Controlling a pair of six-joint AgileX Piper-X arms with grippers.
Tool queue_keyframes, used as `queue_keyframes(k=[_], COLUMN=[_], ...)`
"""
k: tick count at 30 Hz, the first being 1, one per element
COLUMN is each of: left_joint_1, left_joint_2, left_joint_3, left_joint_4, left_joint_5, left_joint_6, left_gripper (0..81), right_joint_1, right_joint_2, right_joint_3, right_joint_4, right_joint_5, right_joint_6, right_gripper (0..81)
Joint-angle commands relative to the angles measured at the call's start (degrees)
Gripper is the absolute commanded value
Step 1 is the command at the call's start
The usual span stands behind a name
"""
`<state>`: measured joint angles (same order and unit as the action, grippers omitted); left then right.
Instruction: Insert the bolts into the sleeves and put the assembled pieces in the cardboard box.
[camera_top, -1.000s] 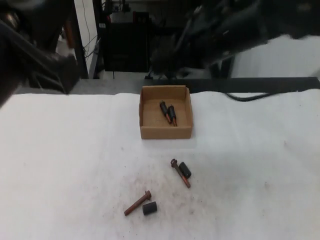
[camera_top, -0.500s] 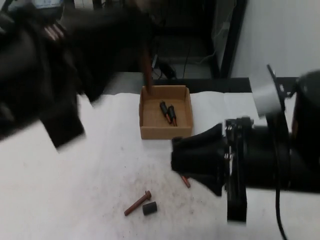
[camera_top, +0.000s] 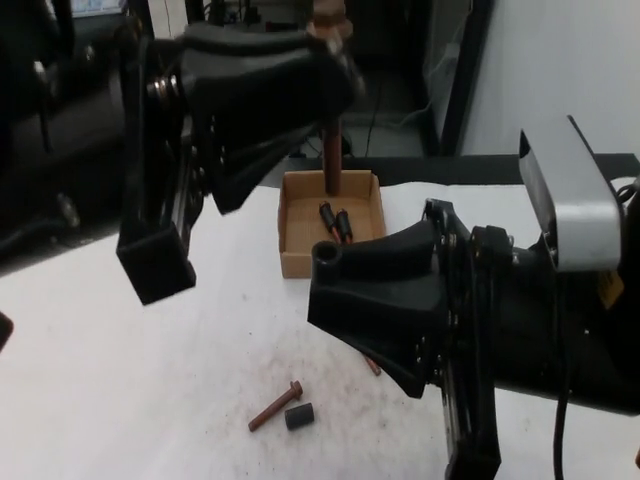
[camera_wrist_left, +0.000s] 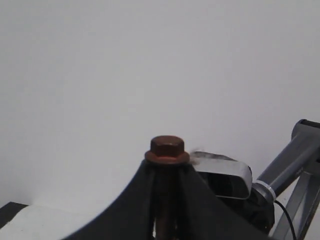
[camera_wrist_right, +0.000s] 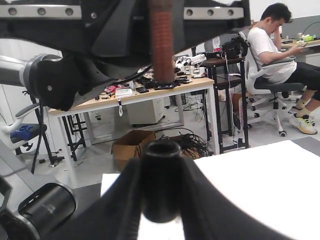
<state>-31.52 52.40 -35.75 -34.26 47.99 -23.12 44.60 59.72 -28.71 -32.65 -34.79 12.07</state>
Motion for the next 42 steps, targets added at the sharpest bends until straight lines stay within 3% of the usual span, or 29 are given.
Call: queue_keyframes(k=[1,35,42], left_joint_1=[0.0,0.0,0.0], left_joint_2=[-0.2,-0.2,-0.2], left_joint_3=[-0.4,-0.4,-0.4], left_joint_4=[-1.9,4.5,12.5], left_joint_5=[-0.9,0.7,2.7], left_joint_6=[-0.1,2.5,3.2], left_gripper=[0.4,0.4,0.4], right_joint_1=[0.0,-0.8,-0.8], right_joint_2=[0.0,0.0,0.0], right_joint_3=[-0.2,-4.5,-4.5], right_joint_4=[-1.1,-0.6,-0.6], right_joint_5=[0.4,0.2,0.2], right_joint_6=[0.4,0.4,0.4], right_gripper=[0.8,0.8,0.8])
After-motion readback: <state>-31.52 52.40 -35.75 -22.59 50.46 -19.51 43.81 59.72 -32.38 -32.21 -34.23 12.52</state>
